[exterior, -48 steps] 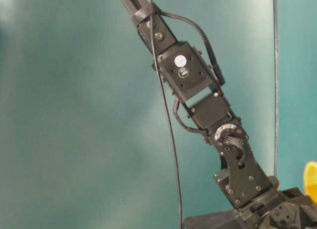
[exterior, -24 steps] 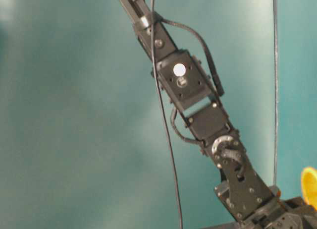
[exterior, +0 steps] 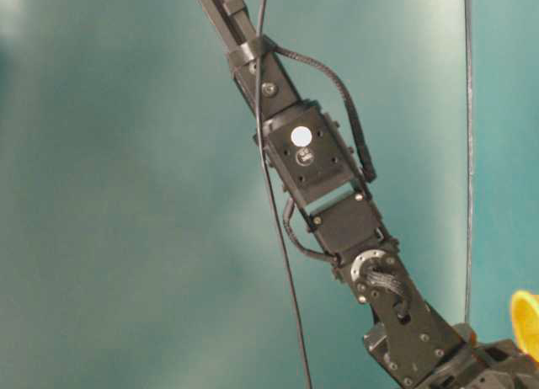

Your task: Move the block toward the cup with right arm.

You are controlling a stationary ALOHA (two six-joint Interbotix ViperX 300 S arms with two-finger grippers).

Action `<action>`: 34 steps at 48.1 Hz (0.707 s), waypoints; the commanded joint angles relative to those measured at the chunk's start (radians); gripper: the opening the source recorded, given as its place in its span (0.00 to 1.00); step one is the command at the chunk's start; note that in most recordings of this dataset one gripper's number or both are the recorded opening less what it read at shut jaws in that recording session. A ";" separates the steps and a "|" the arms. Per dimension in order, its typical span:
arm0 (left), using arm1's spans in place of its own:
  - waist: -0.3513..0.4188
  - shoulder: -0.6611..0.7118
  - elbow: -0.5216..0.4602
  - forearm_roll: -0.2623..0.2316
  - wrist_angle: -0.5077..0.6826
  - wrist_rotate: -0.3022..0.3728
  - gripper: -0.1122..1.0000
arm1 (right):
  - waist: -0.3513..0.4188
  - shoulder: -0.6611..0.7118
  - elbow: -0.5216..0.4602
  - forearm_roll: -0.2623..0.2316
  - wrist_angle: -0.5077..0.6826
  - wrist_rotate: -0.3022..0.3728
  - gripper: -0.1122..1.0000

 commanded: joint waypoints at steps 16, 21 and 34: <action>0.002 0.008 -0.026 0.002 0.000 0.002 0.10 | 0.000 -0.040 -0.023 0.003 0.008 0.002 0.50; 0.002 0.008 -0.026 0.003 0.002 0.000 0.10 | 0.000 -0.048 -0.023 0.002 0.012 0.000 0.49; 0.002 0.008 -0.026 0.003 0.012 -0.005 0.10 | 0.000 -0.081 -0.023 0.000 0.012 0.000 0.49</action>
